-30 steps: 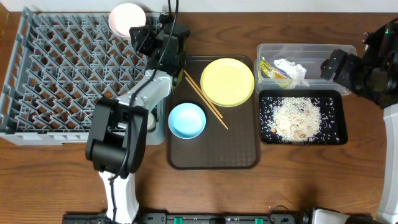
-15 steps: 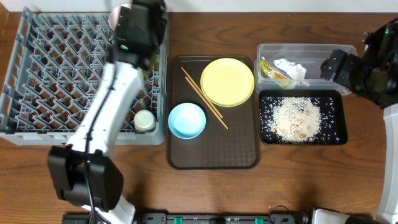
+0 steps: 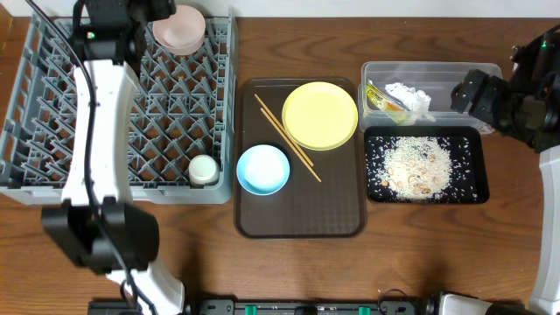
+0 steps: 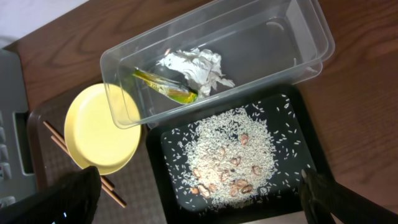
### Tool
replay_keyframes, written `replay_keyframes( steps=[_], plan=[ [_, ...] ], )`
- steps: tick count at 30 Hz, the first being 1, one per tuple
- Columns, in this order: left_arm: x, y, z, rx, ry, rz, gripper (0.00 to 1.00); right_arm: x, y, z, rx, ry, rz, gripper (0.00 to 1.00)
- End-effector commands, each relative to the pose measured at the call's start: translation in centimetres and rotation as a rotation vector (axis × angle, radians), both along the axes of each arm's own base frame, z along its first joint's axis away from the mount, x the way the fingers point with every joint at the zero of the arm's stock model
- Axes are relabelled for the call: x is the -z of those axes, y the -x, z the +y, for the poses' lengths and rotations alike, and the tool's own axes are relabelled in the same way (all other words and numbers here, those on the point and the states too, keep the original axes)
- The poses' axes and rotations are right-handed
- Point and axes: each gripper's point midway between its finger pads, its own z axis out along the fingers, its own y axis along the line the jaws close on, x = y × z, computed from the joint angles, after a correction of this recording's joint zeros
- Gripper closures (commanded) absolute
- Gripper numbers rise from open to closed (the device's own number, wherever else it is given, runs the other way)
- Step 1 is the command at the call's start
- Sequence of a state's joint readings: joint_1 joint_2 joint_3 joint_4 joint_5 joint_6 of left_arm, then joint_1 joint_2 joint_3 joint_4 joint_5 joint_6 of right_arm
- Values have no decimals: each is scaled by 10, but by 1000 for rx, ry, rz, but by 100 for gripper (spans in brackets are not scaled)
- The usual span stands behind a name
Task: Sort waste into correct bins and load items into the dishwasher
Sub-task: 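Open the left gripper to release the pink bowl and raise it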
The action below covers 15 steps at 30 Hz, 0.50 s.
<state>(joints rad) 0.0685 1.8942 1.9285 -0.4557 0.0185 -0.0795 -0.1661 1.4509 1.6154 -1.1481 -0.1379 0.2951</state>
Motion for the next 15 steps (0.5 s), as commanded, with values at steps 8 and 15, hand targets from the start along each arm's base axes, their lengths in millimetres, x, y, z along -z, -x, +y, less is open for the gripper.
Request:
replay_keyframes(
  steps=[8,15],
  plan=[
    [146,-31,33,-57,206,236,25,2,0,-2,0,6,6,1],
    [151,-35,34,-59,204,229,35,2,0,-2,0,6,6,1]
  ],
)
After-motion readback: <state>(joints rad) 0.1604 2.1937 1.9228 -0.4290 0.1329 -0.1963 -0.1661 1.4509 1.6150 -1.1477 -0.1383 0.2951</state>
